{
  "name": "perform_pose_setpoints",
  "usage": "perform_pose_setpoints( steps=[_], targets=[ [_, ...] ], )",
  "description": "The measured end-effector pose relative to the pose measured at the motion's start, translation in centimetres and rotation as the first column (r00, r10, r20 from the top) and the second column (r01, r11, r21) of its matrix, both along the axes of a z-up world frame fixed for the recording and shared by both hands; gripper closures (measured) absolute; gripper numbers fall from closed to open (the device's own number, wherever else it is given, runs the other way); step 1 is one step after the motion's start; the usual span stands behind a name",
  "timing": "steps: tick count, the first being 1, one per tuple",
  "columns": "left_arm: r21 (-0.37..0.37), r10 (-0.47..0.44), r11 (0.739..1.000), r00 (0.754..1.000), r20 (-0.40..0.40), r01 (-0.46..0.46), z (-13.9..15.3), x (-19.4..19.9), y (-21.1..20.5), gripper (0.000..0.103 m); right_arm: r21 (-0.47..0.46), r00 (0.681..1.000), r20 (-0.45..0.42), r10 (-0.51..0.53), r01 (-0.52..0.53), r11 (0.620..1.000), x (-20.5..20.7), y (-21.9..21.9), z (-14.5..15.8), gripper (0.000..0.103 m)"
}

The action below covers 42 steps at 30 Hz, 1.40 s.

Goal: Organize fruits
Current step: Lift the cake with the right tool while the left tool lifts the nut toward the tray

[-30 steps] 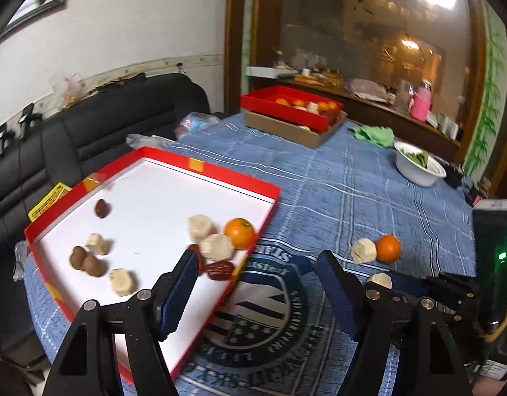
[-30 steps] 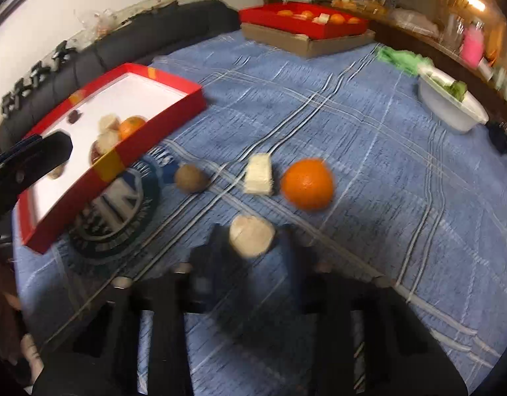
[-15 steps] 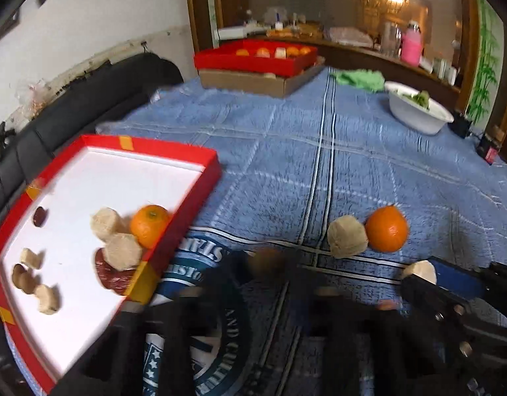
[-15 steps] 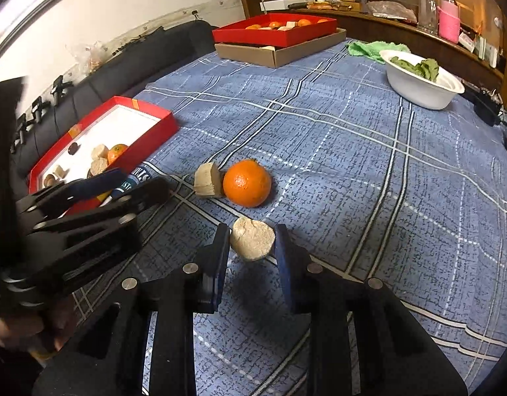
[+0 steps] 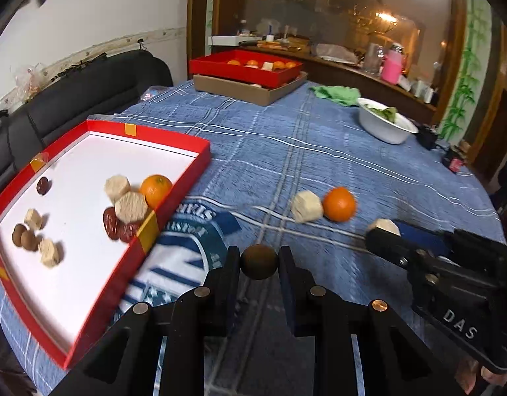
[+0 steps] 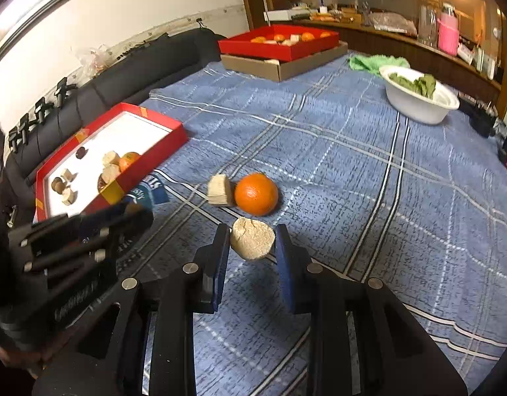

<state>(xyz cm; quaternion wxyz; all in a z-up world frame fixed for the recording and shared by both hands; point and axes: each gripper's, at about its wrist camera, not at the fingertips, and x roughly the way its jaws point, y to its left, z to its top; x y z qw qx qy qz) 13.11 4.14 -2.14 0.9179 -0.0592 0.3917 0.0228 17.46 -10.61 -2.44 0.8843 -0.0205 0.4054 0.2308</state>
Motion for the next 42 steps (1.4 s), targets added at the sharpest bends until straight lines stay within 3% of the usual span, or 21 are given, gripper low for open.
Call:
perform_pose_setpoints(
  steps=[12,42],
  targets=[
    [-0.014,-0.032,0.999,0.999,0.035,0.033,0.8,-2.9,-1.9,0.08,-0.056,0.999,0.039,0.004,-0.002,0.998,-3.9,-0.7,1.0,0.077],
    [0.006,0.013,1.0,0.998,0.058,-0.013,2.0,-4.9,-0.8,0.08,-0.072,0.997,0.068,0.041,-0.036,0.997,-6.5,0.7,2.1,0.077]
  ],
)
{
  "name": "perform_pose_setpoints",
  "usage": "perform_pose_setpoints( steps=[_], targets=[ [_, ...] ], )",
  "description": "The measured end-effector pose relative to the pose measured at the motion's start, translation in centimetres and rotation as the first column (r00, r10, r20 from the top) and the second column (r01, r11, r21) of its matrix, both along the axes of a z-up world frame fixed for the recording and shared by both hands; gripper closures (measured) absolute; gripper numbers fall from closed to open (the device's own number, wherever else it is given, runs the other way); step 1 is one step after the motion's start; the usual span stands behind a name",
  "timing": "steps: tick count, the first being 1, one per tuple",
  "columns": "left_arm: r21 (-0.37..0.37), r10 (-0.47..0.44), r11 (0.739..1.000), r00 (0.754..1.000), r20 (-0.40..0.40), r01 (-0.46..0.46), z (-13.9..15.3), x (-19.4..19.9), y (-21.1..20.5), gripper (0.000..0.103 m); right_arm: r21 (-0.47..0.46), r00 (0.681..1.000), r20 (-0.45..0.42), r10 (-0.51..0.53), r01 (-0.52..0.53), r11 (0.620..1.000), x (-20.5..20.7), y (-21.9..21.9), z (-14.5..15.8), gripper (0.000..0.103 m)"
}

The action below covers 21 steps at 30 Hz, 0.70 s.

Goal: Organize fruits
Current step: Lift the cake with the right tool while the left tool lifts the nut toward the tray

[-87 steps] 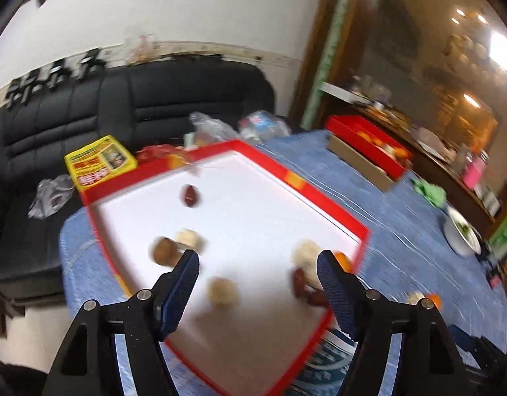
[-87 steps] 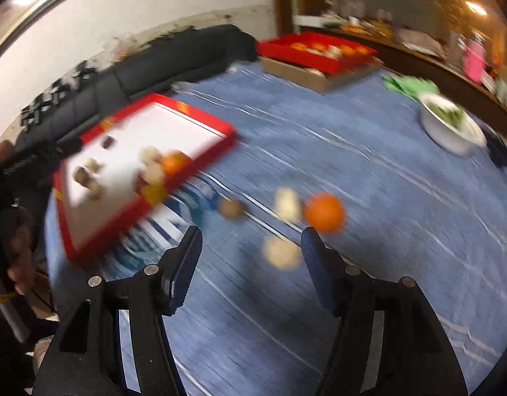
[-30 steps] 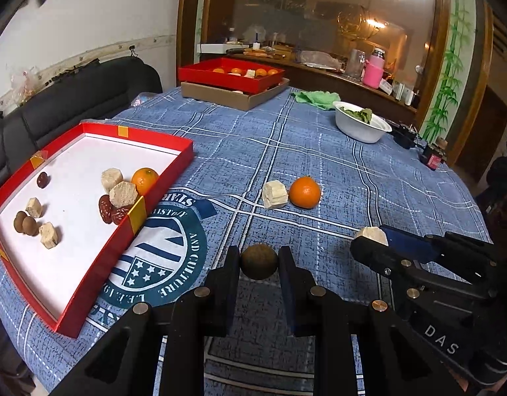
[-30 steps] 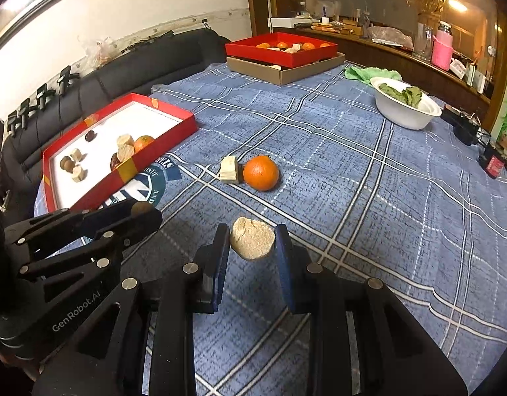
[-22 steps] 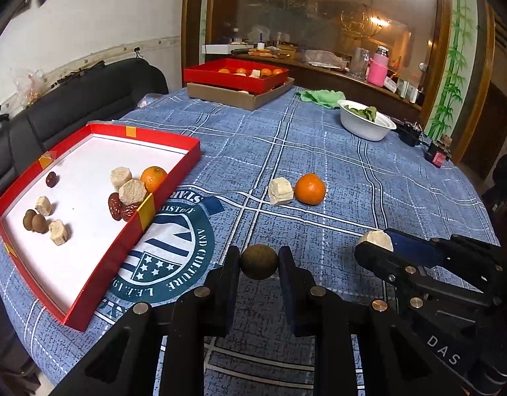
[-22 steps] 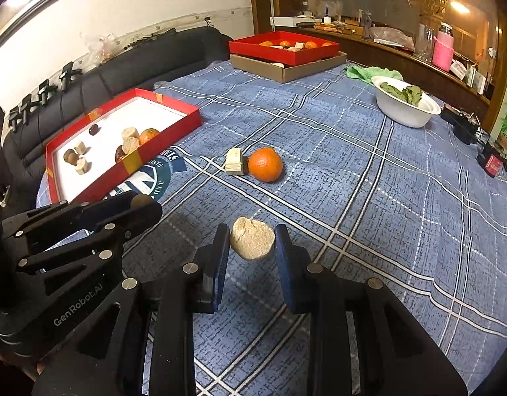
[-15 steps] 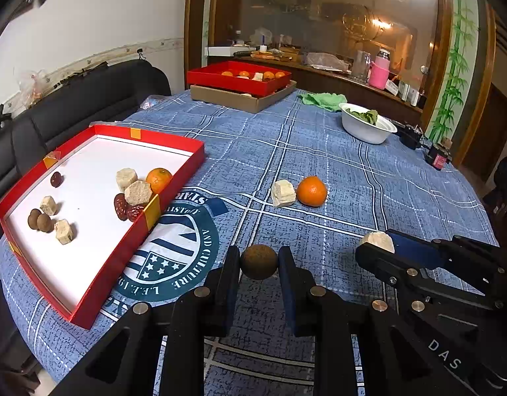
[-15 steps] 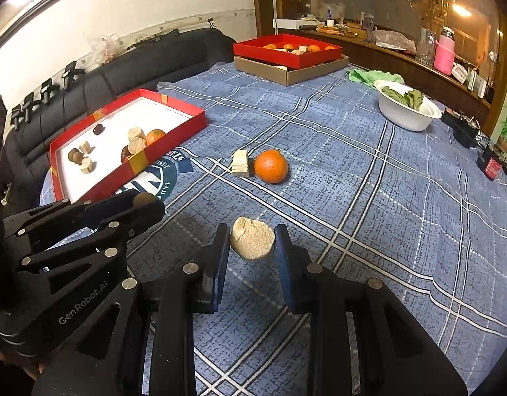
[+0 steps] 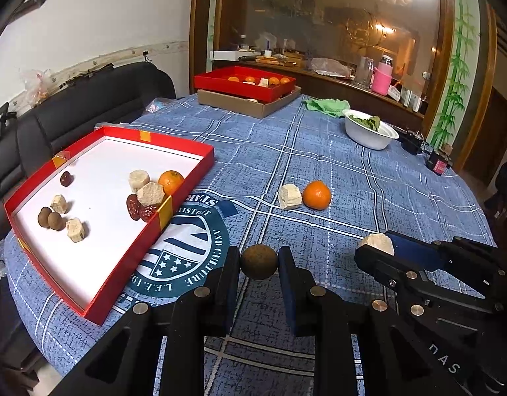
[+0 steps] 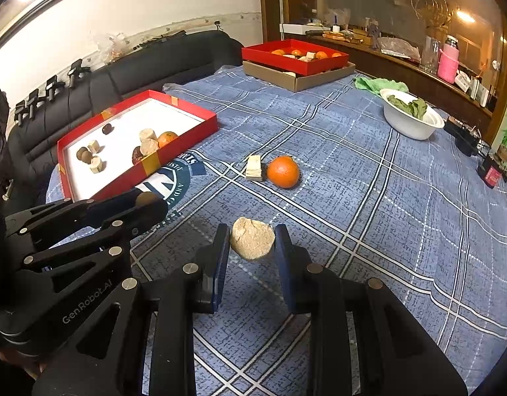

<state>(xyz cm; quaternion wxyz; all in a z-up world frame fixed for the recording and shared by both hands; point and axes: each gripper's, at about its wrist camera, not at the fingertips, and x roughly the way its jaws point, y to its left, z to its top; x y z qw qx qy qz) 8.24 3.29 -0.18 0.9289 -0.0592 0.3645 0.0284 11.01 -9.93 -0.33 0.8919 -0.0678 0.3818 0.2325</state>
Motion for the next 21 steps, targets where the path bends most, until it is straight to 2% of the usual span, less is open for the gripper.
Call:
perform_pose_setpoints(
  steps=[21],
  targets=[
    [0.006,0.005,1.0,1.0,0.018,-0.005,0.67,-0.48,0.25,0.08,-0.007,1.0,0.011,0.008,-0.008,1.0,-0.26,0.44,0.37,0.076]
  ],
)
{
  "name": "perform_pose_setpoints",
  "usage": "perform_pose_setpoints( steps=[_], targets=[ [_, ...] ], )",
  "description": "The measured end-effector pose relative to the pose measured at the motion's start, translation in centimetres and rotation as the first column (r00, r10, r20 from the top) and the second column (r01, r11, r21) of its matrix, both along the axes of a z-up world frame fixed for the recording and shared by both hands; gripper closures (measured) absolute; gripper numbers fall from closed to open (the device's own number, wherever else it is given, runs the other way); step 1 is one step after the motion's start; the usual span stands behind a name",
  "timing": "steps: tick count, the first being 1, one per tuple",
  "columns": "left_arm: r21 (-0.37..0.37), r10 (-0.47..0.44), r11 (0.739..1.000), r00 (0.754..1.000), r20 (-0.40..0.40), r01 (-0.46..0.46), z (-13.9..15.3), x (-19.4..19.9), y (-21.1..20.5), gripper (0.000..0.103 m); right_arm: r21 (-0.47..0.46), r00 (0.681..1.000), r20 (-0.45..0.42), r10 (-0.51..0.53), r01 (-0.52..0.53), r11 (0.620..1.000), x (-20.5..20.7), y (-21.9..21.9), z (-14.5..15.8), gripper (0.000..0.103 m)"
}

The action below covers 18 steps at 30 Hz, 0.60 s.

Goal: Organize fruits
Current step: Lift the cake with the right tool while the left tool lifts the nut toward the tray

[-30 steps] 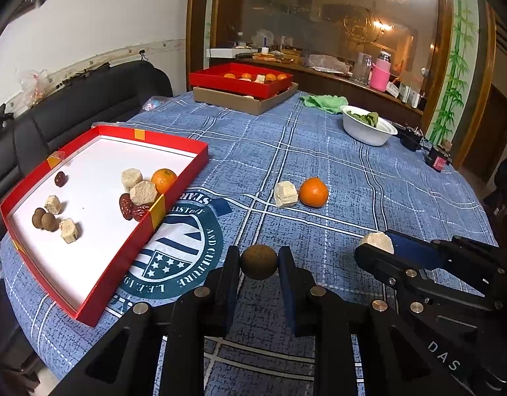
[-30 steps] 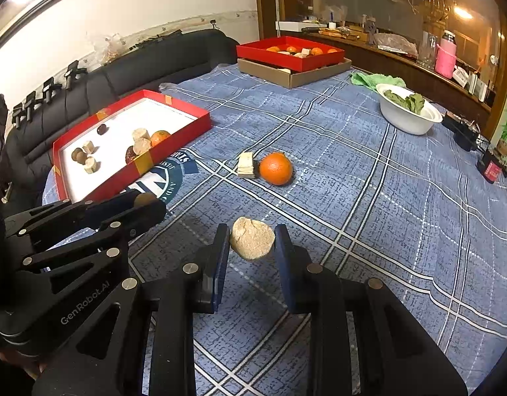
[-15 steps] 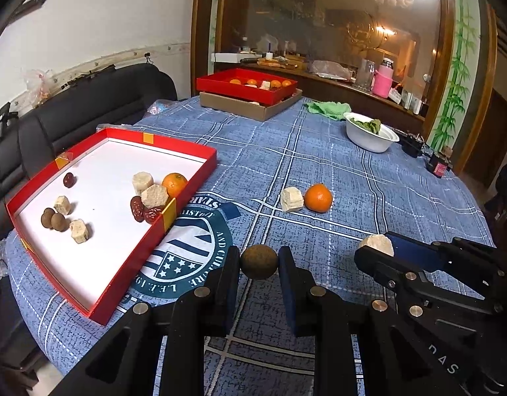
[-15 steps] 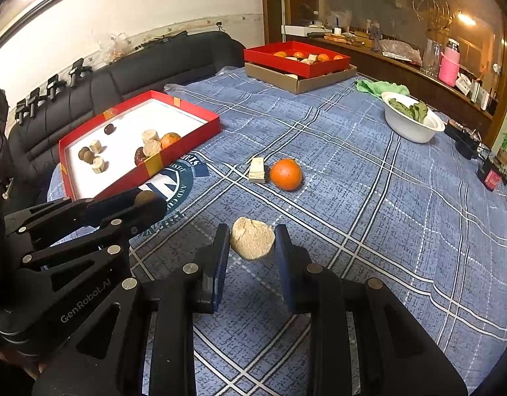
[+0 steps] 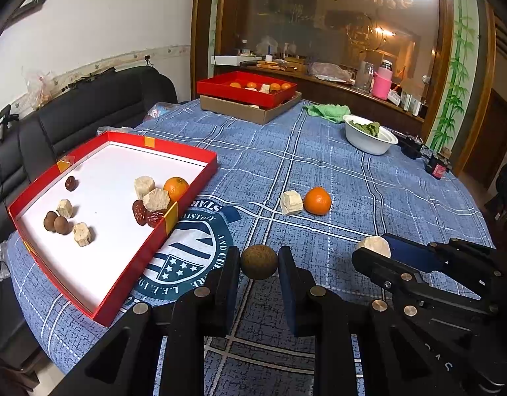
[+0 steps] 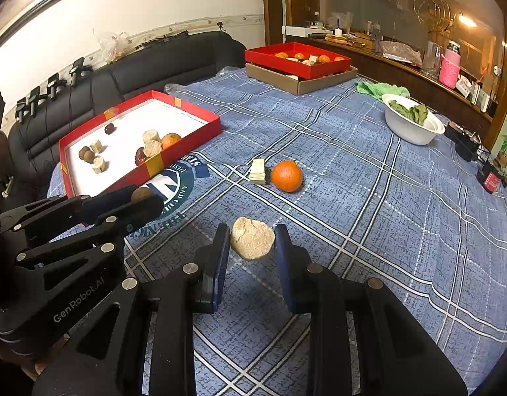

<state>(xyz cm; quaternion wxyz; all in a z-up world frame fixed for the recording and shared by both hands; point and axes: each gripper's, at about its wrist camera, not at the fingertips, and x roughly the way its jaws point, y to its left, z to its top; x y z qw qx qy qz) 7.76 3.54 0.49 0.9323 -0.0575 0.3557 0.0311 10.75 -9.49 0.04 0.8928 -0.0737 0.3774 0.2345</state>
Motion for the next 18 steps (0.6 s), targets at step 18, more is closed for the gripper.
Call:
perform_pose_setpoints(
  steps=[18],
  targets=[
    [-0.008,0.042,0.999,0.999,0.012,-0.042,0.4,-0.1,2.8,0.08,-0.007,0.999,0.013,0.04,-0.039,0.999,0.4,2.1,0.7,0.076]
  ],
)
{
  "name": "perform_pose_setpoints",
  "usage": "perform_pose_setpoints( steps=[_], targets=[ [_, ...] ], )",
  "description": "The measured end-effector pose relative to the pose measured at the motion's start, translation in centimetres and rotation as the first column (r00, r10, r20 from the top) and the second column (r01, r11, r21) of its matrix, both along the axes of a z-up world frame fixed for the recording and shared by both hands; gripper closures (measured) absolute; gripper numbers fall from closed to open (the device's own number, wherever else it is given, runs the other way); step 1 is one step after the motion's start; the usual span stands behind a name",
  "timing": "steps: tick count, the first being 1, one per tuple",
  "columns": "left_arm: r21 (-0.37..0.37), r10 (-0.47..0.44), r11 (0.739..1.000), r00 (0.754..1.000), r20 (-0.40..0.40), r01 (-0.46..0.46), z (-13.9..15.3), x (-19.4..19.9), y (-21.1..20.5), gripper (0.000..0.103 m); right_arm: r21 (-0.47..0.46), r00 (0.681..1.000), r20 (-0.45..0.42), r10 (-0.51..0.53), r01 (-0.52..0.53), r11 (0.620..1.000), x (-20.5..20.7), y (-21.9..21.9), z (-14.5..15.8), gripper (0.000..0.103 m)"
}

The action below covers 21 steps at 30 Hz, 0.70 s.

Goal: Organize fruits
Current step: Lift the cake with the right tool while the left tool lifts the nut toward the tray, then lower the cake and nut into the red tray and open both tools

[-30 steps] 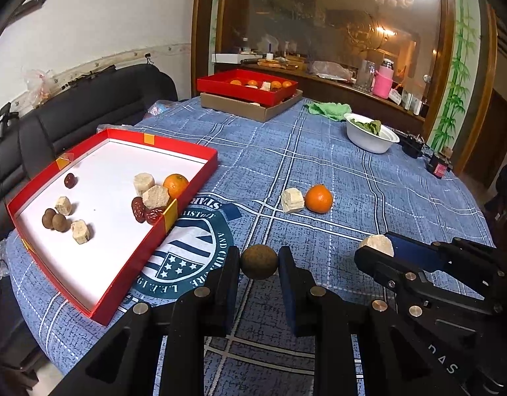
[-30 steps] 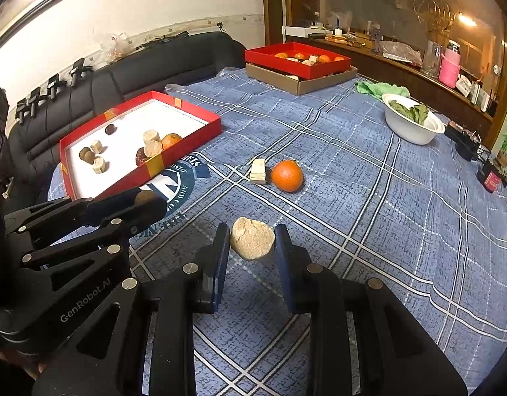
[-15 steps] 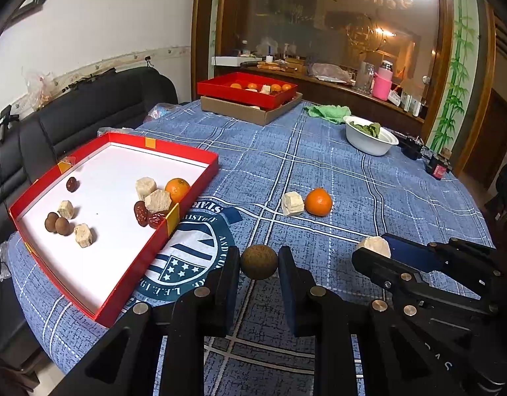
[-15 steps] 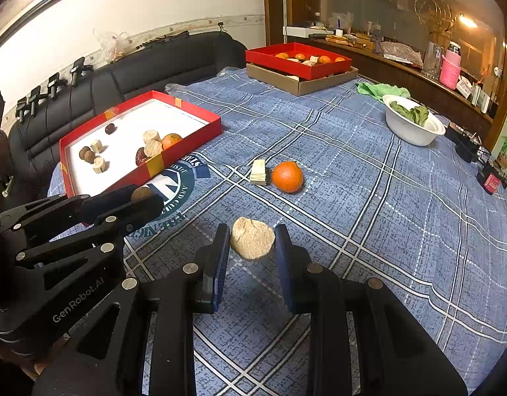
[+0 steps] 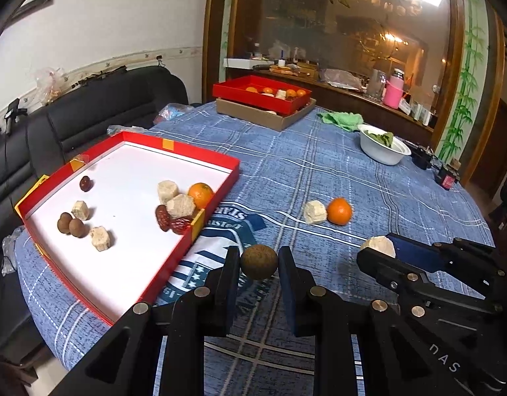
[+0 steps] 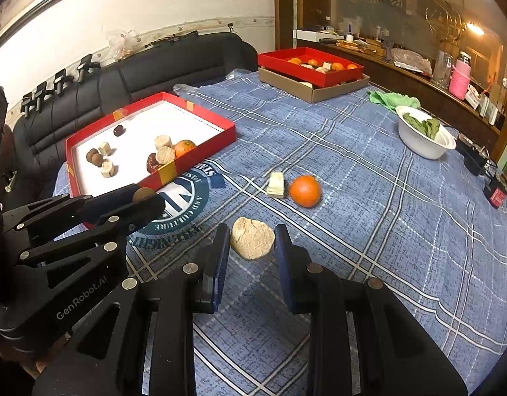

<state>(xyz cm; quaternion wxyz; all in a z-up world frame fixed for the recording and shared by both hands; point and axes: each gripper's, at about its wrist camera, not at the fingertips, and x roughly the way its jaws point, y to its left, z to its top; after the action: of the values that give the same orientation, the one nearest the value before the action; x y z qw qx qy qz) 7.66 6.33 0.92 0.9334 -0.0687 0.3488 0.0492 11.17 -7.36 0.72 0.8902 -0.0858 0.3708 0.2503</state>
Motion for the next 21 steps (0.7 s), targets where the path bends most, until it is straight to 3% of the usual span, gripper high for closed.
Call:
perform_pose_setpoints(
  steps=[11,21],
  targets=[
    [0.006,0.085,0.996,0.996,-0.005,-0.085,-0.1,0.7,4.7,0.08,-0.004,0.999,0.003,0.047,-0.047,0.999,0.5,3.1,0.5,0.076],
    [-0.014,0.216,0.976,0.976,0.014,-0.216,0.6,1.4,11.0,0.081,-0.005,0.994,0.005,0.113,-0.113,0.994,1.6,7.7,1.0,0.076]
  ],
)
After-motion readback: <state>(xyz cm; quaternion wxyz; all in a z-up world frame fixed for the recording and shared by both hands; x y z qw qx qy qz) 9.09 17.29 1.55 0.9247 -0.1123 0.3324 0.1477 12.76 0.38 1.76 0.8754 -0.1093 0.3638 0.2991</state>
